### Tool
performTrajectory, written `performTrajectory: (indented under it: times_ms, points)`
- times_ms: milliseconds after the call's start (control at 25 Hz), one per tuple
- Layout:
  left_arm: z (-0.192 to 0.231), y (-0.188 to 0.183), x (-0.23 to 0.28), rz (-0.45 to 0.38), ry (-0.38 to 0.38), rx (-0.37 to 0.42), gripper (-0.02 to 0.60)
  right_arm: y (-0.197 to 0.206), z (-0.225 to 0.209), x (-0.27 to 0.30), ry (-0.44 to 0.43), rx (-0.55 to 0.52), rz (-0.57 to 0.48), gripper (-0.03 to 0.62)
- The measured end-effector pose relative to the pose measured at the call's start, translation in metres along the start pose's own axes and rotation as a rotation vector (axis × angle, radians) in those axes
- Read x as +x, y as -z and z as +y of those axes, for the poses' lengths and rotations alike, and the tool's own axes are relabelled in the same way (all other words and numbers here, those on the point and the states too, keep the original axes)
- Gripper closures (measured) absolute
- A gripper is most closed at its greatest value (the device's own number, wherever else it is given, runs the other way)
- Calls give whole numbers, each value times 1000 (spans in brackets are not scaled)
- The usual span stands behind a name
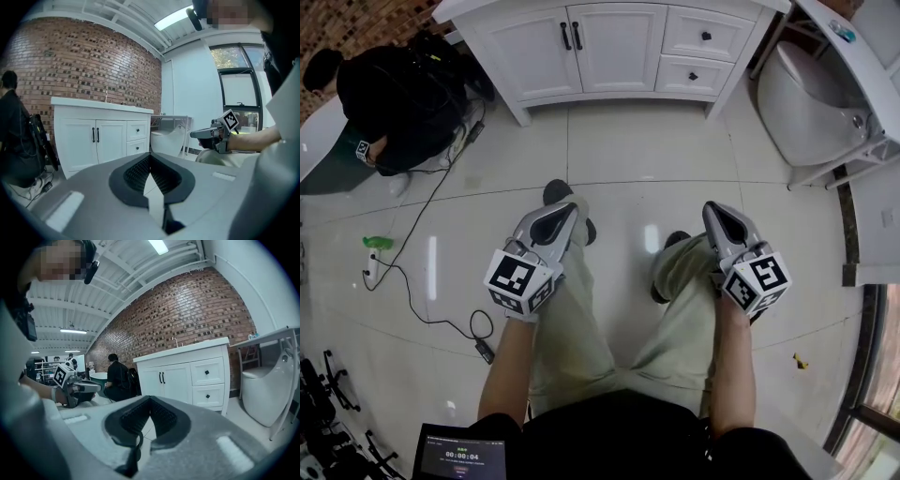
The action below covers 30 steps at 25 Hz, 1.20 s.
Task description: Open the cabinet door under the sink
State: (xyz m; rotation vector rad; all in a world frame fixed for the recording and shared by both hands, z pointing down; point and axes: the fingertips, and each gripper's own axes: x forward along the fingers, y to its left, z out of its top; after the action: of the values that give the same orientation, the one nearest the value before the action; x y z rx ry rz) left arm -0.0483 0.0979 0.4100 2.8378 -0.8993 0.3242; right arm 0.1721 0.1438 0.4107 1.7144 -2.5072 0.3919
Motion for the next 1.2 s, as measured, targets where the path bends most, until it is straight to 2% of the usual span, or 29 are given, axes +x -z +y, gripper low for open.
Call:
performTrajectory:
  times_ms: [120, 240, 400, 480, 640, 720, 800, 920, 1080, 1200]
  points:
    - [25, -6, 2, -20, -18, -32, 563, -4, -3, 24, -15, 5, 8, 602]
    - [50, -5, 8, 4, -53, -42, 563, -4, 0, 50, -54, 36, -4, 602]
    - [78, -10, 17, 9, -65, -58, 565, -11, 25, 93, -127, 61, 1, 602]
    - [93, -17, 19, -17, -62, -81, 564, -16, 50, 114, -165, 15, 20, 602]
    - [114, -25, 26, -41, -65, -111, 563, -24, 85, 139, -185, -175, 82, 602]
    - [120, -25, 32, -22, -66, -102, 563, -36, 77, 140, -179, -157, 55, 602]
    - [127, -26, 36, -21, -63, -104, 563, -51, 62, 138, -181, -65, -6, 602]
    - [141, -34, 38, -70, -51, -138, 563, -61, 49, 144, -192, 4, -49, 602]
    - [152, -46, 55, -116, -22, -155, 564, -45, 39, 171, -153, -115, 41, 602]
    - [148, -51, 73, -103, -15, -134, 563, -40, 26, 182, -130, -156, 84, 602]
